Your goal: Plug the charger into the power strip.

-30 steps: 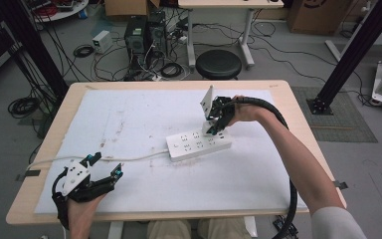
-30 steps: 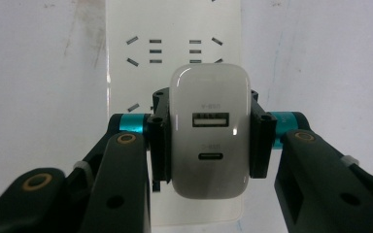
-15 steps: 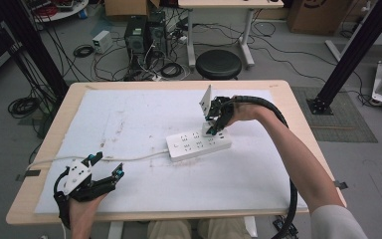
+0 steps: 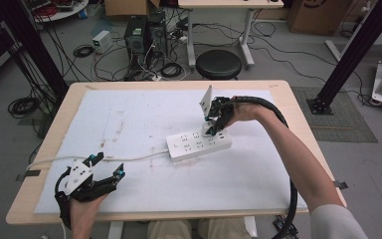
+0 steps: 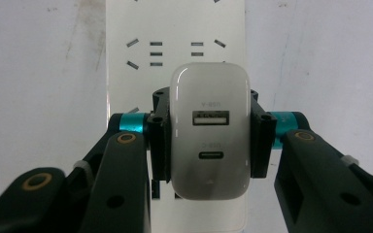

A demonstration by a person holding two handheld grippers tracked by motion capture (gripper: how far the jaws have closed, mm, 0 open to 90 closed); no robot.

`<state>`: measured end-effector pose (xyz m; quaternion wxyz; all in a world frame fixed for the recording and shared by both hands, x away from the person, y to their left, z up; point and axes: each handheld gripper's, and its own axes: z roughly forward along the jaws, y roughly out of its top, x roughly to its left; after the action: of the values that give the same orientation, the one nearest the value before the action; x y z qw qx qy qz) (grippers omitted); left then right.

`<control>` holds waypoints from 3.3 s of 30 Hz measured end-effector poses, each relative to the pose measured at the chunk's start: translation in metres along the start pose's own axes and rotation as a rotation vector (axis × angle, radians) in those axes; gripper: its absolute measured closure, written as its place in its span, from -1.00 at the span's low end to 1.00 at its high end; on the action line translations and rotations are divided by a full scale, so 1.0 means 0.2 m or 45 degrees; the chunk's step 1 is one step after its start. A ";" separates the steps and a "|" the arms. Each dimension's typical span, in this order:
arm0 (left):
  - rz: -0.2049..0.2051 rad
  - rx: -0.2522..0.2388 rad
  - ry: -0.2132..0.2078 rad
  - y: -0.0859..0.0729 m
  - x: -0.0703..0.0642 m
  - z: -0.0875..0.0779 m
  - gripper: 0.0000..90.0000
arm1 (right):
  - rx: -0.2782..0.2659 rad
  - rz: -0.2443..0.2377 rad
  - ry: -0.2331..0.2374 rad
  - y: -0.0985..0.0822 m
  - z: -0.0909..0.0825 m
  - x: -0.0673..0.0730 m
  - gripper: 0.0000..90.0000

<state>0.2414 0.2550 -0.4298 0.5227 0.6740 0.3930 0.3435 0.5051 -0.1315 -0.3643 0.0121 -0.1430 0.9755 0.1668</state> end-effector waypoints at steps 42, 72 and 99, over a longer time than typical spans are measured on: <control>-0.006 0.016 -0.005 0.00 -0.01 0.01 -0.51 | 0.050 0.036 0.015 0.02 0.06 -0.01 0.42; -0.010 0.022 0.021 -0.01 0.04 -0.04 -0.50 | -0.049 0.068 0.017 -0.03 0.08 -0.01 0.38; -0.002 0.004 -0.006 0.01 0.02 0.00 -0.50 | -0.327 0.485 -0.113 -0.17 -0.02 0.14 -0.53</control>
<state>0.2428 0.2586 -0.4284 0.5228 0.6753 0.3930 0.3409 0.4887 -0.1702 -0.3741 0.0051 0.0508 0.9541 0.2951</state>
